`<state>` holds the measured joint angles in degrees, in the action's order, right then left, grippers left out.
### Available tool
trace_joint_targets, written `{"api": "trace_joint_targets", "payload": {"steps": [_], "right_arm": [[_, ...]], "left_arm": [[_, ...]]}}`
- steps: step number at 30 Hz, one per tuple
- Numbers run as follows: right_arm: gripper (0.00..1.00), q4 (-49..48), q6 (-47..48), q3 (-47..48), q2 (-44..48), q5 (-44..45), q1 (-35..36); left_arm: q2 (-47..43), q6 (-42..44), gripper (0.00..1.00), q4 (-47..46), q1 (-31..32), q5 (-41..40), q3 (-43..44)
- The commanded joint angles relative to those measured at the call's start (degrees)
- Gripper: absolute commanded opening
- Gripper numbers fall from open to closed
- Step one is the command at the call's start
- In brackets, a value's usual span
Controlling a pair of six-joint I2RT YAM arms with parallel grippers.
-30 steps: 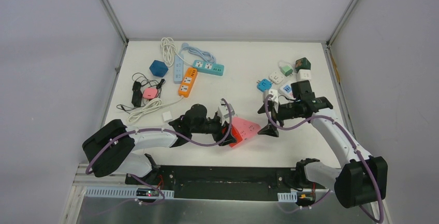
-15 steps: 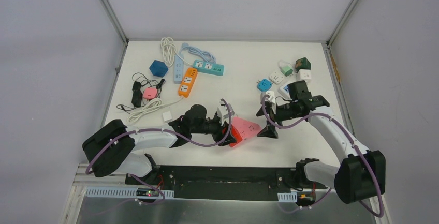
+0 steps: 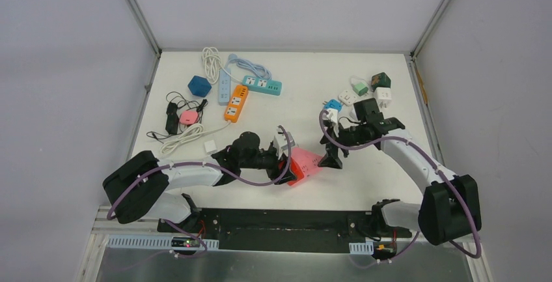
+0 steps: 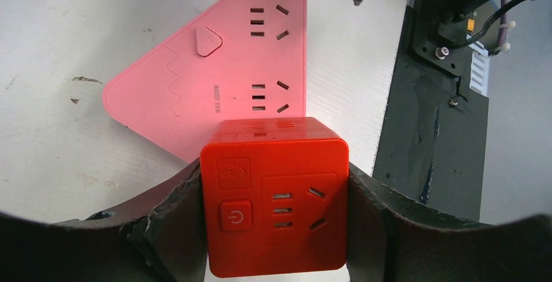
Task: Pull the plug off the socket
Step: Remove the plug from the socket.
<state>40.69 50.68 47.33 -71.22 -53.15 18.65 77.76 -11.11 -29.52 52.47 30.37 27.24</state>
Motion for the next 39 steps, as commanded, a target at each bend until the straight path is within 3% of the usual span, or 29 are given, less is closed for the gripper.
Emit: {"api": "trace_joint_targets", "payload": {"steps": [1,4,7,20,25,39], "right_arm": [[1.0,-7.81,-14.24,2.72,-2.04,-2.49,-1.81],[1.0,-8.96,-23.47,3.93,-5.37,-6.56,-3.43],[1.0,-7.81,-30.98,5.74,-9.3,-5.05,-4.02],[0.92,3.12,-31.0,10.48,-25.26,-6.93,-1.09],[0.87,1.61,-34.46,11.45,-27.88,-8.06,1.18],[0.41,0.47,-39.44,12.69,-31.57,-12.72,1.2]], "left_arm": [[-1.34,0.73,0.0,6.54,0.16,-0.31,0.43],[-2.53,1.49,0.0,7.46,0.16,-1.41,0.49],[-4.02,2.49,0.0,8.64,0.15,-2.38,0.61],[-6.19,4.63,0.0,10.07,0.16,-6.71,1.03],[-6.54,4.76,0.0,9.97,0.13,-6.8,1.58],[-7.8,6.8,0.0,9.53,0.27,-8.28,1.84]]}}
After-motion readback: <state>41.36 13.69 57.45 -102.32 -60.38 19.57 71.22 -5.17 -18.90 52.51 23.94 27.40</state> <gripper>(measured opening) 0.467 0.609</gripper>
